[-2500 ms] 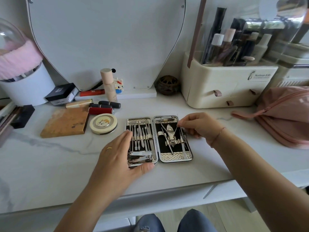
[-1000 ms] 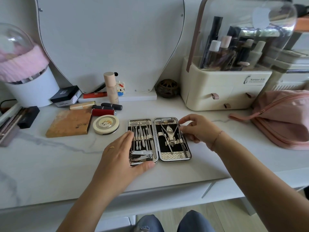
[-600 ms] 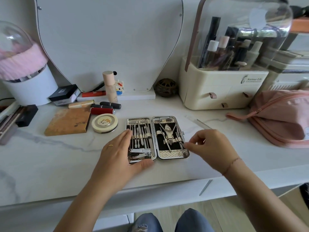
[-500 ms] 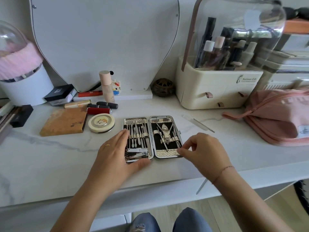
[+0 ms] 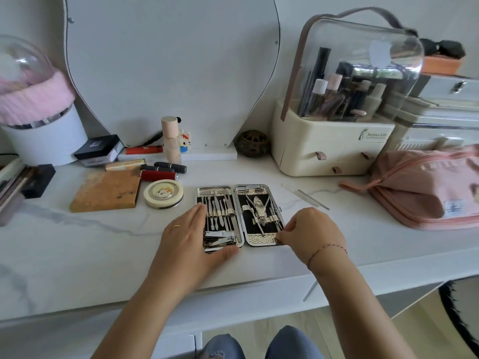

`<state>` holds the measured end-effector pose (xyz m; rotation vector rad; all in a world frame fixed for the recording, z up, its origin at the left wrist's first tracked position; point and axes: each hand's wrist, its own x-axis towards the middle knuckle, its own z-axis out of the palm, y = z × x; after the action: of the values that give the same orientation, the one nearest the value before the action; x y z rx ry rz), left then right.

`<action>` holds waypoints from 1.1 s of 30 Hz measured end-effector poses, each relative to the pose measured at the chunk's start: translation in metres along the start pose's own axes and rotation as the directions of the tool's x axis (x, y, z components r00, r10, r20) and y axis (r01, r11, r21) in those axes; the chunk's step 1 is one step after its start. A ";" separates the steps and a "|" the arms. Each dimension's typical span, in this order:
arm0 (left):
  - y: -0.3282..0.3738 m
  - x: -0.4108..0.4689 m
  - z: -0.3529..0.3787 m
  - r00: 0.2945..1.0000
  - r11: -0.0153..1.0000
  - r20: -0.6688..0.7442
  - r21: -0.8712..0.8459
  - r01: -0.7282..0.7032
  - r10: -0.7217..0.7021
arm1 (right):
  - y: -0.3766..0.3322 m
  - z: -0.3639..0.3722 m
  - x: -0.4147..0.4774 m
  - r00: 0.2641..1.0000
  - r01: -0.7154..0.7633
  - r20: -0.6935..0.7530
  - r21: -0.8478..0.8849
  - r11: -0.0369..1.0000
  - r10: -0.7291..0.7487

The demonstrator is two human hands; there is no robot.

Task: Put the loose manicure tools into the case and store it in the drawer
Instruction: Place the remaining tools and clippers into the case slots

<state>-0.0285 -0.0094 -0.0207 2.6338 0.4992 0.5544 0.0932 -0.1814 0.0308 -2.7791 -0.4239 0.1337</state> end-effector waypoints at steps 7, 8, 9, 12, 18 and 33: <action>-0.004 0.001 0.002 1.000 1.000 0.006 -0.003 -0.005 0.005 | -0.008 0.010 -0.008 0.987 -0.051 -0.154 -0.064 0.997 0.040; -0.004 0.001 0.003 1.000 1.000 0.004 -0.003 -0.006 0.006 | -0.009 0.011 -0.010 0.984 -0.053 -0.172 -0.070 0.996 0.040; -0.004 0.000 0.002 1.000 1.000 0.001 -0.002 -0.010 0.010 | -0.009 0.012 -0.012 0.982 -0.054 -0.187 -0.073 0.996 0.040; -0.004 0.000 0.003 1.000 1.000 -0.005 -0.005 -0.011 0.011 | -0.011 0.012 -0.012 0.979 -0.073 -0.194 -0.082 0.994 0.056; -0.003 0.001 0.001 1.000 1.000 0.005 -0.013 -0.020 0.020 | -0.008 0.011 -0.004 0.983 -0.120 -0.142 -0.043 0.992 0.113; -0.005 0.001 0.002 0.999 0.999 -0.007 -0.005 -0.043 0.043 | -0.002 -0.001 -0.013 0.991 -0.132 0.033 0.371 0.919 0.129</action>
<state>-0.0280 -0.0059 -0.0246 2.6444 0.4437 0.5774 0.0805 -0.1835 0.0330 -2.4288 -0.1881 0.2313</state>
